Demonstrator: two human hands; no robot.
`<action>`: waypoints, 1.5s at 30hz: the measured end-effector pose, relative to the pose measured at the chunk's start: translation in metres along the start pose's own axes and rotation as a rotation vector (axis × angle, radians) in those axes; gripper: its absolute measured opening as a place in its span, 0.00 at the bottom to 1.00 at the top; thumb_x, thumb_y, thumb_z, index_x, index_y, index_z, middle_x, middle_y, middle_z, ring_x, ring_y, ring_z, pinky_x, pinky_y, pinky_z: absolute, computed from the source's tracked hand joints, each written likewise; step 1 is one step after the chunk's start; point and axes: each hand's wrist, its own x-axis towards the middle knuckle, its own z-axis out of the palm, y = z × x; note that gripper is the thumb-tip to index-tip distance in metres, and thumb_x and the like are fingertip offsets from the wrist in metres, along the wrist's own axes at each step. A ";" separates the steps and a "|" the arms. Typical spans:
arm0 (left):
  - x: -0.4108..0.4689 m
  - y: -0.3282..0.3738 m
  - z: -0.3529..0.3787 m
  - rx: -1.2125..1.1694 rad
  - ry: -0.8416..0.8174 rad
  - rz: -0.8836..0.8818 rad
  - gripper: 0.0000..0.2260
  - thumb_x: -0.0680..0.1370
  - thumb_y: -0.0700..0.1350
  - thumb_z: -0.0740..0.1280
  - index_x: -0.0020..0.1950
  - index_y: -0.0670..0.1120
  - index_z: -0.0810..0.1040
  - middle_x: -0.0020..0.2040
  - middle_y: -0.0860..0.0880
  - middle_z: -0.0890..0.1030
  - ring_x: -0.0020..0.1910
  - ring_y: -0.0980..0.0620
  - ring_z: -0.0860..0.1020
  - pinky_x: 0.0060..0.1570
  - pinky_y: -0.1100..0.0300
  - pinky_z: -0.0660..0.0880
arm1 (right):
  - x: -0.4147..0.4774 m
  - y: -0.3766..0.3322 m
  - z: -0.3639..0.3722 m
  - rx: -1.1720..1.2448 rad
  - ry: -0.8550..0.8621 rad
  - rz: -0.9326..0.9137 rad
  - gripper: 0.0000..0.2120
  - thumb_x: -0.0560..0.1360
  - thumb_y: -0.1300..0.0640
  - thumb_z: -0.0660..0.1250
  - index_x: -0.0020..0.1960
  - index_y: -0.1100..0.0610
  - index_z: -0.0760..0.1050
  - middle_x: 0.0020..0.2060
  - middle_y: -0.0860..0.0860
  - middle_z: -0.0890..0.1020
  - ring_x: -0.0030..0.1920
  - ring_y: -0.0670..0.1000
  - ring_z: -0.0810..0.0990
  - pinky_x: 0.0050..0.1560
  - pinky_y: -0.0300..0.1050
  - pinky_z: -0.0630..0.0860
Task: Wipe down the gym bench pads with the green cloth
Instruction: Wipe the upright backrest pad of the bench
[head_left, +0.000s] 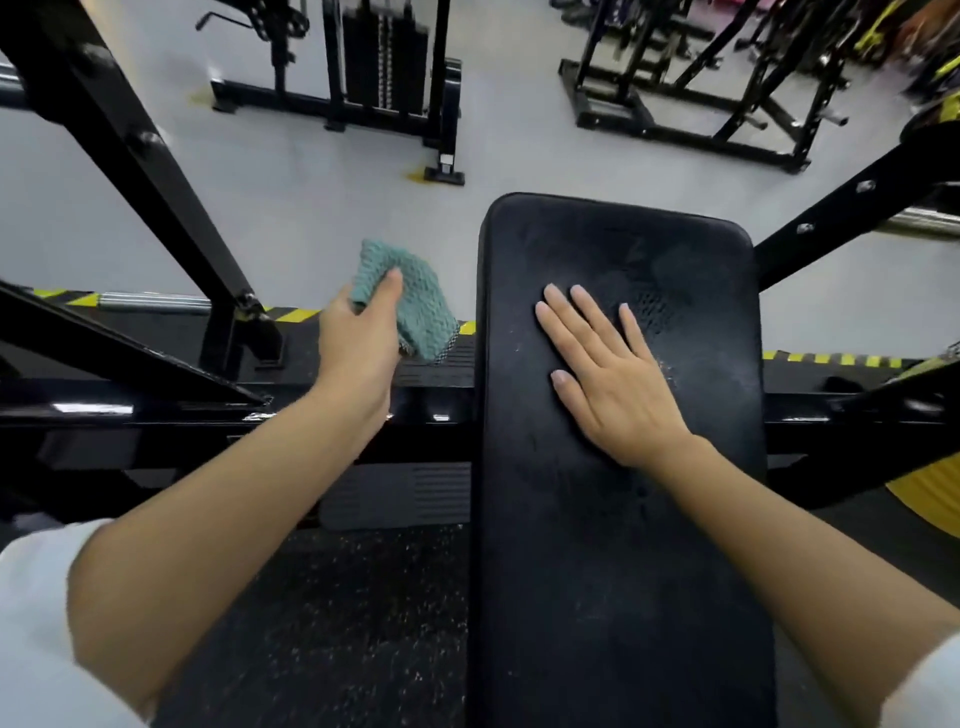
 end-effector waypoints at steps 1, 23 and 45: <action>0.006 0.000 0.005 -0.003 -0.011 0.028 0.05 0.81 0.44 0.64 0.46 0.50 0.77 0.48 0.51 0.82 0.54 0.51 0.81 0.62 0.47 0.76 | -0.001 0.000 0.003 -0.001 0.015 0.000 0.27 0.81 0.50 0.47 0.79 0.52 0.50 0.78 0.47 0.52 0.78 0.49 0.48 0.76 0.58 0.49; 0.054 -0.019 0.066 0.462 -0.195 0.425 0.07 0.83 0.46 0.60 0.52 0.47 0.77 0.40 0.56 0.78 0.40 0.58 0.75 0.39 0.71 0.70 | 0.001 -0.001 0.007 0.017 0.080 0.000 0.27 0.80 0.48 0.49 0.78 0.51 0.54 0.78 0.46 0.56 0.78 0.50 0.52 0.74 0.61 0.54; -0.008 -0.068 0.039 0.407 -0.429 0.459 0.29 0.82 0.45 0.57 0.79 0.52 0.45 0.80 0.56 0.45 0.77 0.63 0.44 0.75 0.66 0.46 | 0.002 0.000 0.007 0.010 0.103 -0.001 0.27 0.79 0.48 0.50 0.78 0.52 0.56 0.78 0.47 0.57 0.78 0.50 0.53 0.74 0.61 0.54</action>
